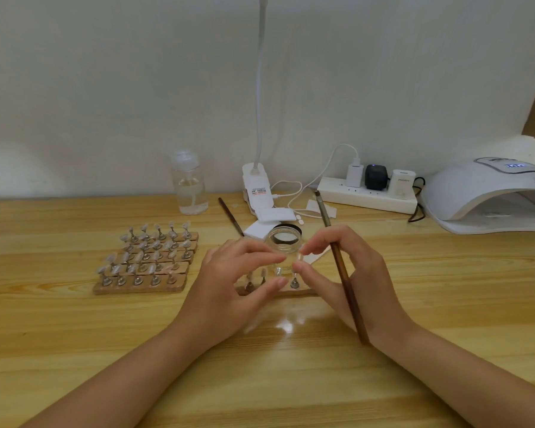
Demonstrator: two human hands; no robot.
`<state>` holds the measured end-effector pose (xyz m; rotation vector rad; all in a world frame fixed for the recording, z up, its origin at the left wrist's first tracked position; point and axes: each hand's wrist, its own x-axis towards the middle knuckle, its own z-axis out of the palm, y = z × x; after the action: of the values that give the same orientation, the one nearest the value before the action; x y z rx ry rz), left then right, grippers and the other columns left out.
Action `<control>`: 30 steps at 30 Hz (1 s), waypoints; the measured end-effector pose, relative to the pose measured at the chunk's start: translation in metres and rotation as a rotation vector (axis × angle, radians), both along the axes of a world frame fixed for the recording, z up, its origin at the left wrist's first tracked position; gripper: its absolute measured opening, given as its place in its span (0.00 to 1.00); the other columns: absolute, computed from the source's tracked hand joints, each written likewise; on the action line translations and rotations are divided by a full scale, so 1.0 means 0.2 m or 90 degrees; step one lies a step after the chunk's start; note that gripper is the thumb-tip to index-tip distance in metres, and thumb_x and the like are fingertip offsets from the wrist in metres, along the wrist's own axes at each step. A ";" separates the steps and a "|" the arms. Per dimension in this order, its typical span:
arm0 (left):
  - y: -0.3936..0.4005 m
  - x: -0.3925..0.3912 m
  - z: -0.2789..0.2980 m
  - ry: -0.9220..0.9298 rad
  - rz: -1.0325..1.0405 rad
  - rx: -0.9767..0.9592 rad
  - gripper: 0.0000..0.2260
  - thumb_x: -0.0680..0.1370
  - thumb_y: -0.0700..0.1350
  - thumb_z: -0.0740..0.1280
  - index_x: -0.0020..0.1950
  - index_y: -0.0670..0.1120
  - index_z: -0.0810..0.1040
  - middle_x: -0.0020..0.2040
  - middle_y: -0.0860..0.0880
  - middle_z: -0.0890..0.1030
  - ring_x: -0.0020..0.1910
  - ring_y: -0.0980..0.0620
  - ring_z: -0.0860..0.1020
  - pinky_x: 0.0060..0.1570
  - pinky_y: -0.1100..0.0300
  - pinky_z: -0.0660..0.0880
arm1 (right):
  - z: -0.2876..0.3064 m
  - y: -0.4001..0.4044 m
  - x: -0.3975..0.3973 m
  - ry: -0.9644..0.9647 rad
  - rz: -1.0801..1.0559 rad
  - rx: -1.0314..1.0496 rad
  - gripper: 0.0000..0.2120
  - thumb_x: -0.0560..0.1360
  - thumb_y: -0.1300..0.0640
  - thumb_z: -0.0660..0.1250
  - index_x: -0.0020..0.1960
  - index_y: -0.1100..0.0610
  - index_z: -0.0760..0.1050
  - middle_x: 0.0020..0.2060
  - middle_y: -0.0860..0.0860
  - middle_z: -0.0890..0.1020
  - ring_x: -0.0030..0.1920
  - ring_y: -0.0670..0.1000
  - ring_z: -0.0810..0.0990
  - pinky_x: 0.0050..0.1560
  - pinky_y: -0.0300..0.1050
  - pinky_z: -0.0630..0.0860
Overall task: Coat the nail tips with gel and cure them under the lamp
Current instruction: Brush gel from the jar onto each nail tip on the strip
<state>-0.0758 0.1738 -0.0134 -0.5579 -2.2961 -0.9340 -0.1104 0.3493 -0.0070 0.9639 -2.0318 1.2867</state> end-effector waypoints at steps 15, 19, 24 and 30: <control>0.00 0.00 0.00 0.075 -0.019 0.004 0.09 0.72 0.49 0.65 0.47 0.49 0.82 0.44 0.57 0.80 0.45 0.59 0.75 0.45 0.47 0.72 | -0.02 -0.04 0.02 0.071 0.043 0.032 0.15 0.66 0.49 0.71 0.49 0.51 0.73 0.43 0.47 0.80 0.44 0.43 0.77 0.48 0.40 0.75; 0.00 0.00 0.01 0.046 0.004 0.088 0.08 0.71 0.49 0.69 0.49 0.51 0.80 0.43 0.55 0.82 0.45 0.55 0.78 0.46 0.43 0.74 | 0.00 -0.02 0.01 0.035 0.046 -0.013 0.14 0.68 0.51 0.69 0.52 0.53 0.73 0.42 0.49 0.81 0.43 0.43 0.77 0.48 0.33 0.74; -0.01 0.00 0.02 0.006 0.020 0.160 0.06 0.69 0.46 0.69 0.44 0.55 0.80 0.41 0.61 0.81 0.45 0.63 0.78 0.49 0.70 0.71 | 0.06 0.01 0.00 -0.125 0.066 -0.146 0.12 0.73 0.46 0.58 0.51 0.49 0.77 0.29 0.47 0.81 0.29 0.42 0.77 0.36 0.30 0.74; -0.02 -0.01 0.02 -0.021 0.025 0.199 0.06 0.68 0.45 0.70 0.43 0.50 0.82 0.39 0.58 0.82 0.43 0.61 0.78 0.46 0.74 0.70 | 0.16 0.01 -0.09 -0.291 0.026 -0.196 0.17 0.71 0.41 0.57 0.43 0.48 0.81 0.19 0.45 0.68 0.22 0.40 0.66 0.26 0.28 0.63</control>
<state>-0.0775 0.1708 -0.0095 -0.3641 -2.1233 -1.2593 -0.1285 0.3506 0.0248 0.6094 -2.0480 1.9137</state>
